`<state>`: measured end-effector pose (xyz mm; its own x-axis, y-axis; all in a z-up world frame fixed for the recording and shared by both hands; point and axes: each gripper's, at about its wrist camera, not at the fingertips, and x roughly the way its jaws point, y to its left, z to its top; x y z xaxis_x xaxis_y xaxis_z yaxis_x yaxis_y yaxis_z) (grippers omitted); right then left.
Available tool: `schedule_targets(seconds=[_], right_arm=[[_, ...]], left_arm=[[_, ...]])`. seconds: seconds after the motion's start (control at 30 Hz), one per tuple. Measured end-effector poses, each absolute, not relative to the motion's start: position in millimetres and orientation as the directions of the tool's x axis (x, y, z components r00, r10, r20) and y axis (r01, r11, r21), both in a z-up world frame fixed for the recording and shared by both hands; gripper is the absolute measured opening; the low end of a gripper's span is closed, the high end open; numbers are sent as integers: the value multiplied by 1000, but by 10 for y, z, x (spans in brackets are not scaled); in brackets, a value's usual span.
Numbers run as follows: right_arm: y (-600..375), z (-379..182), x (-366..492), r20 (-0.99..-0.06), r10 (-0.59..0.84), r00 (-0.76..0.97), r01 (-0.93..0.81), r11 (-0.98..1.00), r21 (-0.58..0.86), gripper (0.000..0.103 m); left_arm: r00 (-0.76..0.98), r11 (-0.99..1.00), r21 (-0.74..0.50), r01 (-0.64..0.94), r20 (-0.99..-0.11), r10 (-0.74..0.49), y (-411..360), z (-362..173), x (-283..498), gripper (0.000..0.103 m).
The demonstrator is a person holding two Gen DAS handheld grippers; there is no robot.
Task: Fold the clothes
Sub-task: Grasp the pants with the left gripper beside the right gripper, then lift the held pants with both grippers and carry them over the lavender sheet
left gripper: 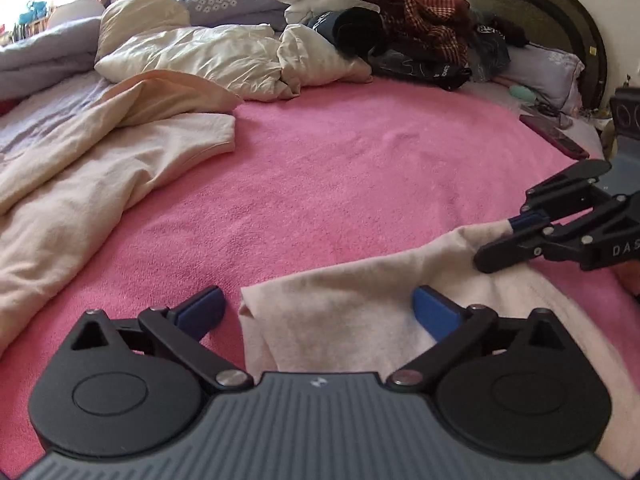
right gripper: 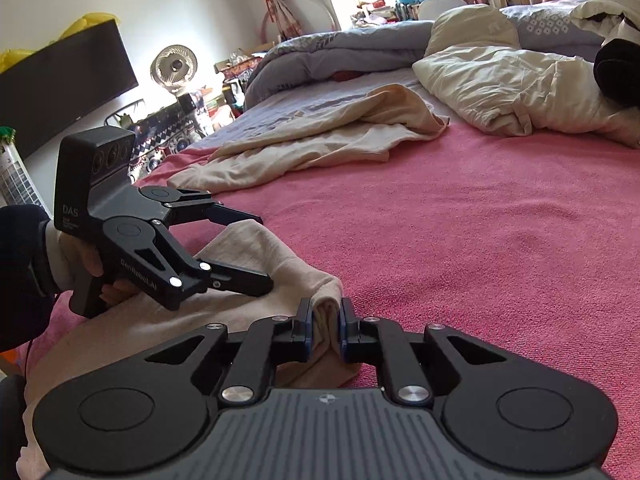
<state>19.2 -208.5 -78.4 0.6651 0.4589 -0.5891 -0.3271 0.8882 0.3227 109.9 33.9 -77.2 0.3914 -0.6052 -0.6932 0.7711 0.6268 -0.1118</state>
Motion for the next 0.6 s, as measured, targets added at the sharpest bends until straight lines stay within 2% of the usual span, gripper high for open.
schedule_targets(seconds=[0.03,0.17,0.2,0.23,0.37,0.6], right_arm=[[-2094,-792,193,-587,462,664,-325,886,330,14],[-2121,-799,179,-575,470,669,-314,881,355,14],[-2125,-794,173,-571,471,673,-310,880,360,14],[-2130,-786,165,-566,471,677,-305,879,366,14],[-2115,-707,121,-557,452,697,-291,888,357,13],[-2079,-261,-110,-480,453,751,-316,885,341,12]], left_arm=[[388,631,-135,764,-686,-616,364,-756,1097,78],[397,694,-227,683,-682,-614,487,-679,1136,45],[381,694,-261,671,-682,-624,512,-659,1143,29],[368,690,-282,667,-681,-633,520,-637,1133,22],[426,683,-190,705,-657,-622,442,-495,897,18],[518,701,-197,685,-546,-659,630,-9,580,17]])
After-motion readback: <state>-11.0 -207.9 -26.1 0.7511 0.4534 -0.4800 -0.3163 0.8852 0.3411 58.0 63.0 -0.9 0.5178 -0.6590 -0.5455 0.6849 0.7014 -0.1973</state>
